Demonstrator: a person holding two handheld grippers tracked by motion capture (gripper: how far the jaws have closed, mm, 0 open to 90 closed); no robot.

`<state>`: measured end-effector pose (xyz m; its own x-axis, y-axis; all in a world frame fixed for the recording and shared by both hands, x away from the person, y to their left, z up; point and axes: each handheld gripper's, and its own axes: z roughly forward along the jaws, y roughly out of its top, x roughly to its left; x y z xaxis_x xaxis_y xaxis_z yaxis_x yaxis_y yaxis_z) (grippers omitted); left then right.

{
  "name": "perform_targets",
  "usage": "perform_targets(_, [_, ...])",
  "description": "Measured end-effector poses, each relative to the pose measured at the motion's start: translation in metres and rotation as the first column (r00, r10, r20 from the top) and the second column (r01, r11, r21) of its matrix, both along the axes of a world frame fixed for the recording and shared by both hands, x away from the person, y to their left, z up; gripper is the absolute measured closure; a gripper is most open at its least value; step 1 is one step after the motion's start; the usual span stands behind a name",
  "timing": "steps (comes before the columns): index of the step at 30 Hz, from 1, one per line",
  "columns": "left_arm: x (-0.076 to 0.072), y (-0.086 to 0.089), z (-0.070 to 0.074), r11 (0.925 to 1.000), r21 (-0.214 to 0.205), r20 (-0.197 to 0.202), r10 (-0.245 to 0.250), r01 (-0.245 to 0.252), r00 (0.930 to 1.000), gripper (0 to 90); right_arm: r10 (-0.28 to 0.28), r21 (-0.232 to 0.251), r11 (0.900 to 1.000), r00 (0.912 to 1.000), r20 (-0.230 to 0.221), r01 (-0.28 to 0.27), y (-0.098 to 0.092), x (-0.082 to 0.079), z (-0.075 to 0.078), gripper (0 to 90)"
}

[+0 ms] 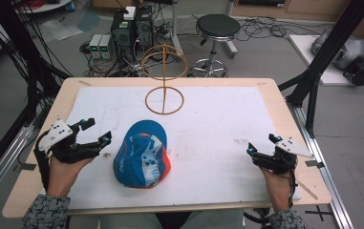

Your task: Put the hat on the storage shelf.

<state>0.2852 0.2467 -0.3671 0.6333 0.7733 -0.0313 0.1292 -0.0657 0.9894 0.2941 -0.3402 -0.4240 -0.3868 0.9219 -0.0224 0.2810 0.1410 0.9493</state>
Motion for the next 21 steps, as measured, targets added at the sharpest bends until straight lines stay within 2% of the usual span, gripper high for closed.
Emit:
perform_targets(2, [-0.001, -0.008, 0.000, 0.9991, 0.005, 0.001, -0.043, 0.043, 0.9991, 20.7, -0.001, 0.004, 1.0000, 1.0000, 0.004, 0.001, 0.000, 0.000, 0.000, 11.2])
perform_targets(3, [-0.001, -0.008, 0.000, 0.9991, 0.005, 0.001, -0.043, 0.043, 0.9991, 20.8, -0.002, 0.006, 1.0000, 1.0000, 0.001, 0.002, 0.000, -0.001, 0.001, 11.2])
perform_targets(4, [-0.003, -0.016, -0.001, 0.9960, 0.010, 0.000, -0.089, 0.089, 0.9961, 20.8, -0.002, 0.006, 1.0000, 1.0000, 0.001, 0.002, 0.000, -0.001, 0.001, 11.2])
perform_targets(5, [-0.003, -0.016, -0.001, 0.9960, 0.010, 0.000, -0.089, 0.089, 0.9961, 20.8, -0.001, 0.007, 1.0000, 1.0000, 0.003, 0.001, 0.001, 0.000, 0.001, 11.2])
perform_targets(7, [-0.005, -0.026, -0.003, 0.9898, 0.019, -0.001, -0.141, 0.141, 0.9900, 21.2, -0.001, 0.003, 1.0000, 1.0000, -0.003, 0.001, 0.002, 0.001, 0.000, 11.2])
perform_targets(10, [-0.005, -0.031, -0.005, 0.9854, 0.016, -0.006, -0.169, 0.170, 0.9855, 21.9, 0.005, -0.001, 1.0000, 1.0000, -0.006, -0.005, 0.002, 0.002, 0.000, 11.2])
perform_targets(11, [-0.005, -0.033, -0.006, 0.9824, 0.014, -0.009, -0.186, 0.186, 0.9825, 22.6, 0.006, -0.011, 0.9999, 1.0000, 0.000, -0.006, 0.003, 0.002, 0.000, 11.2])
perform_targets(12, [-0.004, -0.036, -0.010, 0.9738, 0.024, -0.013, -0.226, 0.226, 0.9741, 24.8, 0.004, -0.011, 0.9999, 1.0000, -0.008, -0.004, 0.003, 0.001, 0.000, 11.2])
perform_targets(13, [-0.004, -0.038, -0.011, 0.9705, 0.025, -0.019, -0.239, 0.240, 0.9707, 24.9, 0.004, -0.011, 0.9999, 1.0000, -0.009, -0.004, 0.003, 0.001, 0.000, 11.2])
perform_targets(14, [-0.004, -0.038, -0.011, 0.9705, 0.025, -0.019, -0.239, 0.240, 0.9707, 24.9, 0.005, -0.011, 0.9999, 0.9999, -0.011, -0.005, 0.003, 0.001, 0.000, 11.2])
perform_targets(15, [-0.003, -0.040, -0.015, 0.9633, 0.026, -0.029, -0.266, 0.267, 0.9634, 25.1, 0.005, -0.010, 0.9999, 0.9999, -0.010, -0.005, 0.003, 0.001, 0.000, 11.2])
perform_targets(16, [-0.003, -0.040, -0.015, 0.9633, 0.026, -0.029, -0.266, 0.267, 0.9634, 25.6, 0.005, -0.010, 0.9999, 0.9999, -0.010, -0.005, 0.003, 0.001, 0.000, 11.2])
perform_targets(18, [-0.003, -0.043, -0.018, 0.9546, 0.036, -0.039, -0.294, 0.296, 0.9550, 26.2, 0.002, -0.012, 0.9999, 0.9999, -0.011, -0.002, 0.002, 0.001, 0.000, 11.2])
perform_targets(19, [-0.003, -0.043, -0.018, 0.9546, 0.036, -0.039, -0.294, 0.296, 0.9550, 26.6, 0.005, -0.013, 0.9999, 0.9999, -0.013, -0.005, 0.002, 0.001, 0.000, 11.2])
perform_targets(20, [-0.003, -0.045, -0.021, 0.9484, 0.044, -0.047, -0.312, 0.314, 0.9489, 28.2, 0.005, -0.012, 0.9999, 0.9999, -0.012, -0.005, 0.003, 0.002, 0.000, 11.2])
perform_targets(21, [-0.003, -0.045, -0.021, 0.9484, 0.044, -0.047, -0.312, 0.314, 0.9489, 30.2, 0.005, -0.012, 0.9999, 0.9999, -0.012, -0.005, 0.003, 0.002, 0.000, 11.2])
